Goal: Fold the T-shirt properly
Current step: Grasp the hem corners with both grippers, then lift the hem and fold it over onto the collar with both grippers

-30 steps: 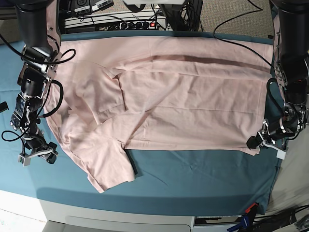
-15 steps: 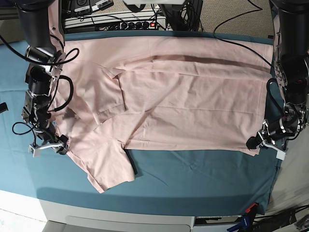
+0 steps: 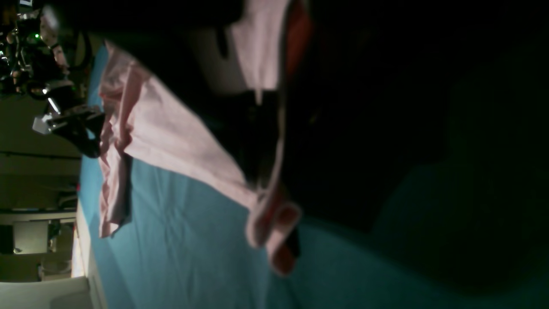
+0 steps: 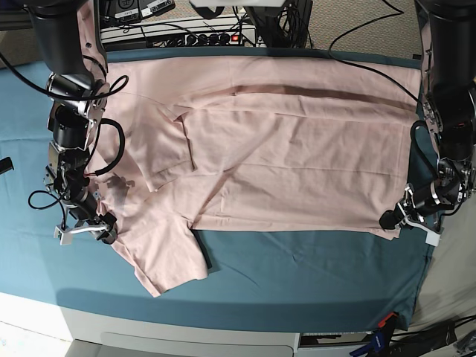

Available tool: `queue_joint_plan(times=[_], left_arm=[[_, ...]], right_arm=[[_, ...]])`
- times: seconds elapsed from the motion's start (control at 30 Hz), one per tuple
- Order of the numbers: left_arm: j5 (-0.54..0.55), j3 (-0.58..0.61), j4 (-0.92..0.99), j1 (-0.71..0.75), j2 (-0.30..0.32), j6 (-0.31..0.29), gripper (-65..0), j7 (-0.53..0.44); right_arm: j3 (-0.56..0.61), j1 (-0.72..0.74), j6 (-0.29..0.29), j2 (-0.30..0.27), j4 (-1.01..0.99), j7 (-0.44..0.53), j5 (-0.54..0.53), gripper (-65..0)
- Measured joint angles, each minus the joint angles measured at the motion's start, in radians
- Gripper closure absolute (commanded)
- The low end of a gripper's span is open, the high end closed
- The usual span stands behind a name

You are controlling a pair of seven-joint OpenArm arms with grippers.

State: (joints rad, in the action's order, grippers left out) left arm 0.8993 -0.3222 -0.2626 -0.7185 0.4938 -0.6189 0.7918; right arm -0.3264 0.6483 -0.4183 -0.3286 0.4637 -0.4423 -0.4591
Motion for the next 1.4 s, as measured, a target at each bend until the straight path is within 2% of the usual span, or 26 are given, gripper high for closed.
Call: queue_joint_plan(times=[0.07, 0.17, 0.2, 0.23, 0.3, 0.37, 0.4, 0.67, 1.07, 1.2, 1.4], left_arm=[[0.0, 0.0, 0.0, 0.0, 0.0, 0.0, 0.0, 0.0], [0.0, 0.0, 0.0, 0.0, 0.0, 0.0, 0.0, 0.0], [0.0, 0.0, 0.0, 0.0, 0.0, 0.0, 0.0, 0.001], [0.004, 0.0, 0.0, 0.0, 0.0, 0.0, 0.0, 0.004], [0.035, 0.0, 0.0, 0.0, 0.0, -0.001, 0.0, 0.02], [0.076, 0.0, 0.0, 0.001, 0.006, -0.048, 0.0, 0.051], [0.102, 0.0, -0.001, 0.0, 0.009, -0.066, 0.0, 0.071], [0.206, 0.0, -0.008, 0.0, 0.028, -0.066, 0.0, 0.182], [0.41, 0.0, -0.011, 0.006, 0.054, -0.068, 0.0, 0.365], [0.49, 0.0, -0.031, 0.039, 0.089, -0.071, 0.0, 0.413], [0.549, 0.002, -0.109, 0.144, 0.124, -0.071, 0.0, 0.477]], right_arm=[[0.0, 0.0, 0.0, -0.001, 0.0, -0.002, -0.003, -26.3], [0.0, -0.001, 0.002, -0.004, -0.004, -0.01, 0.021, -7.6], [0.0, -0.004, -0.013, -0.004, -0.005, -0.002, 0.031, -1.7], [0.0, -0.006, -0.049, -0.006, -0.006, 0.001, 0.042, 0.0], [0.0, -0.01, -0.141, -0.014, -0.006, 0.012, 0.04, 0.0], [0.0, -0.01, -0.258, -0.027, -0.006, 0.013, 0.011, 0.0], [0.0, -0.008, -0.28, -0.033, -0.006, 0.013, -0.008, 0.0], [0.0, -0.041, -0.267, -0.085, 0.042, -0.033, -0.093, 0.0], [0.011, -0.303, -0.267, -0.089, 0.437, -0.174, -0.23, 0.0], [0.014, -0.386, -0.268, -0.112, 0.547, -0.213, -0.254, 0.0], [0.014, -0.494, -0.275, -0.154, 0.674, -0.243, -0.301, 0.0]])
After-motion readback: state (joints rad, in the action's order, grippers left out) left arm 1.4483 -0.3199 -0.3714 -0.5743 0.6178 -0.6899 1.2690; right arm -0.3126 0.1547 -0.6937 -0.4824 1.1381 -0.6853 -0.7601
